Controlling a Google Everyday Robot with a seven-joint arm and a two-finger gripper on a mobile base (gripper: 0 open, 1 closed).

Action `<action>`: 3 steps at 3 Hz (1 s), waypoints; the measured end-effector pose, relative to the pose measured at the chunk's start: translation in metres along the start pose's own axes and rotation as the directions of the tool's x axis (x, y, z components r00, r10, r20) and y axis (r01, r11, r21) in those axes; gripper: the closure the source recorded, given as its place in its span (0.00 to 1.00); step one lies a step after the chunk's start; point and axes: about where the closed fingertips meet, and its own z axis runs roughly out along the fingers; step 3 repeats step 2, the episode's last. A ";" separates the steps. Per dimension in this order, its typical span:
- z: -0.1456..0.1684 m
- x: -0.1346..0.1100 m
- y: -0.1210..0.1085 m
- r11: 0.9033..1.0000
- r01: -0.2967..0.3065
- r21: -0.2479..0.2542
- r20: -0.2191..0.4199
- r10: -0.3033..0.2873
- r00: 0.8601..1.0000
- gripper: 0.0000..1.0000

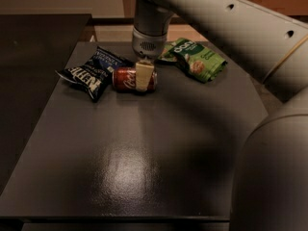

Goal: Move coke can near blue chip bag

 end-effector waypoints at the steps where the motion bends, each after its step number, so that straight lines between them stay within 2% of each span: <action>1: 0.001 -0.001 -0.001 1.000 0.000 0.003 0.004 0.000 1.000 0.00; 3: 0.001 -0.001 -0.001 1.000 0.000 0.003 0.004 0.000 1.000 0.00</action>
Offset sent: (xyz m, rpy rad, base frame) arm 0.0012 0.0015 -0.0011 0.0033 -0.0031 0.0001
